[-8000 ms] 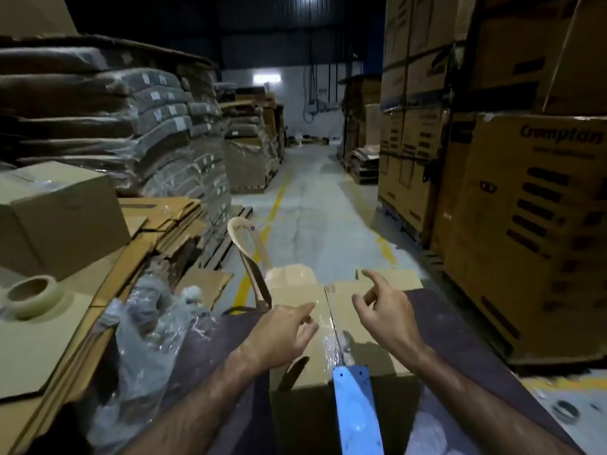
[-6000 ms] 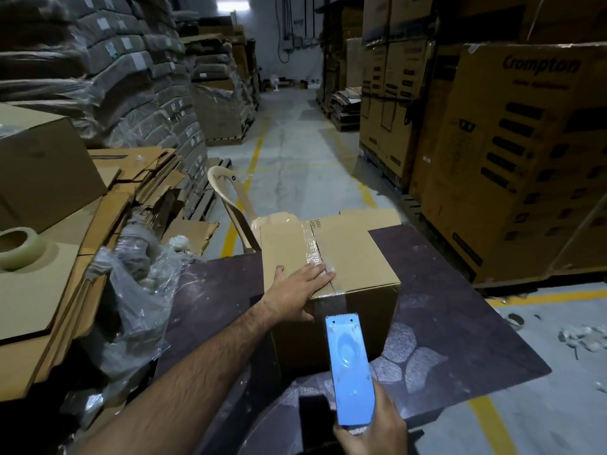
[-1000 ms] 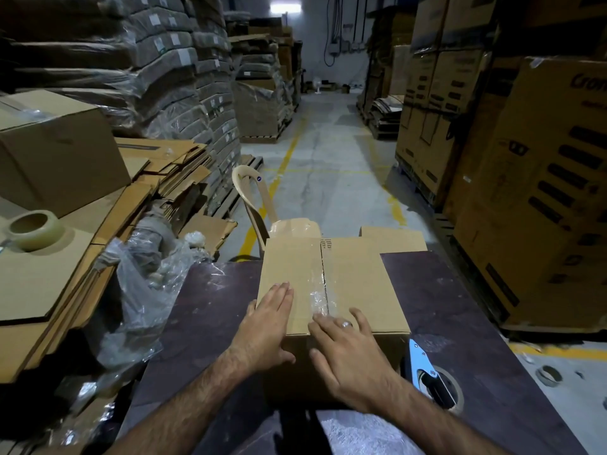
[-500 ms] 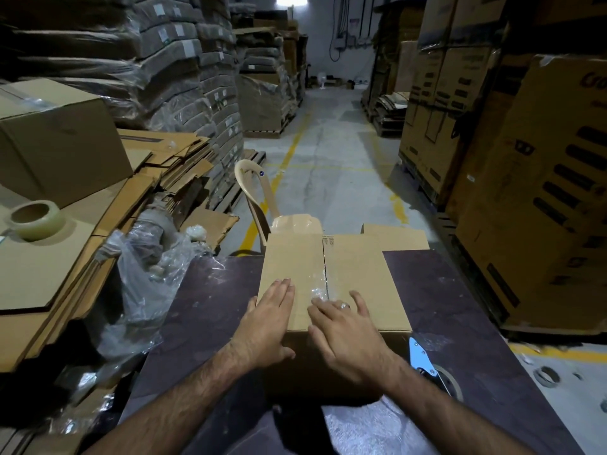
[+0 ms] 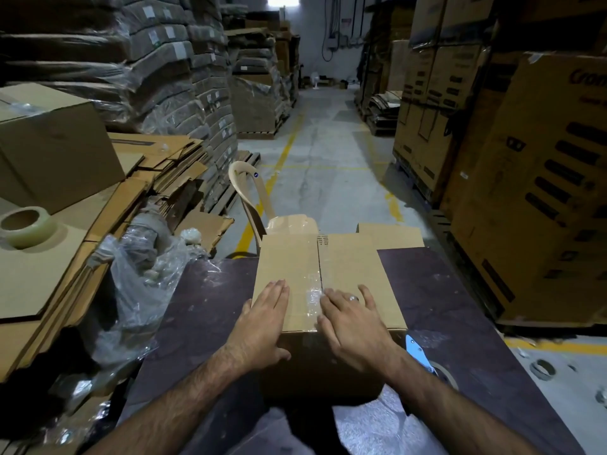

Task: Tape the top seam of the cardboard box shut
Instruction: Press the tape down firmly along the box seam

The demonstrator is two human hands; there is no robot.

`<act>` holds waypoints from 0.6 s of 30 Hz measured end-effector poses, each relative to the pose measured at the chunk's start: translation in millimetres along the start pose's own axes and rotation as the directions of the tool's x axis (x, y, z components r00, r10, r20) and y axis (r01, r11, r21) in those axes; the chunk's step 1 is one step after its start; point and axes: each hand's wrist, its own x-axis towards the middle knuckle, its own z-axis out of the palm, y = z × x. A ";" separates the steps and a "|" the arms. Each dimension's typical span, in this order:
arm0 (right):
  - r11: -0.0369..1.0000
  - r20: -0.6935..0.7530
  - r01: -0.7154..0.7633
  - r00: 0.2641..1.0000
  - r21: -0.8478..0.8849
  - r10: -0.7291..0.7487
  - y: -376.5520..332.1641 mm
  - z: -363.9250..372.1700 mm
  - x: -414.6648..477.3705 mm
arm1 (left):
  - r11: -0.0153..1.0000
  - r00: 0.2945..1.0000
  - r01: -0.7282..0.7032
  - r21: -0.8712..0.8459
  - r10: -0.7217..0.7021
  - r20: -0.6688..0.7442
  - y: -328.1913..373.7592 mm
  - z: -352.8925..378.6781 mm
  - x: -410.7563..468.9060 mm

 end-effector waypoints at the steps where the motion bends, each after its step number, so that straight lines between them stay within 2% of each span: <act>1: 1.000 0.000 -0.006 1.000 -0.005 0.006 0.3 0.4 5.8 | 1.000 1.000 -0.001 0.001 0.001 -0.002 -1.2 -0.8 0.5; 3: 1.000 0.009 0.008 1.000 0.002 -0.008 -4.2 1.1 0.8 | 1.000 1.000 -0.002 0.004 0.002 0.001 -2.3 -1.7 -0.1; 7: 0.995 -0.090 0.091 0.992 -0.030 -0.093 -11.2 4.3 -38.8 | 1.000 1.000 0.004 -0.003 -0.004 -0.006 0.4 -0.2 -1.7; 11: 0.998 0.003 0.056 0.998 0.002 -0.056 -3.5 -1.3 -1.2 | 1.000 1.000 0.002 0.022 -0.002 0.009 2.1 -1.8 -1.8; 15: 0.997 0.027 0.074 0.997 -0.003 -0.074 -10.8 7.0 9.8 | 1.000 1.000 0.008 0.002 -0.008 0.020 -1.0 -3.7 -1.4; 18: 0.992 -0.076 0.125 0.989 0.007 -0.125 -12.0 12.2 -22.9 | 1.000 1.000 0.003 -0.003 -0.003 0.009 1.2 -1.6 -3.3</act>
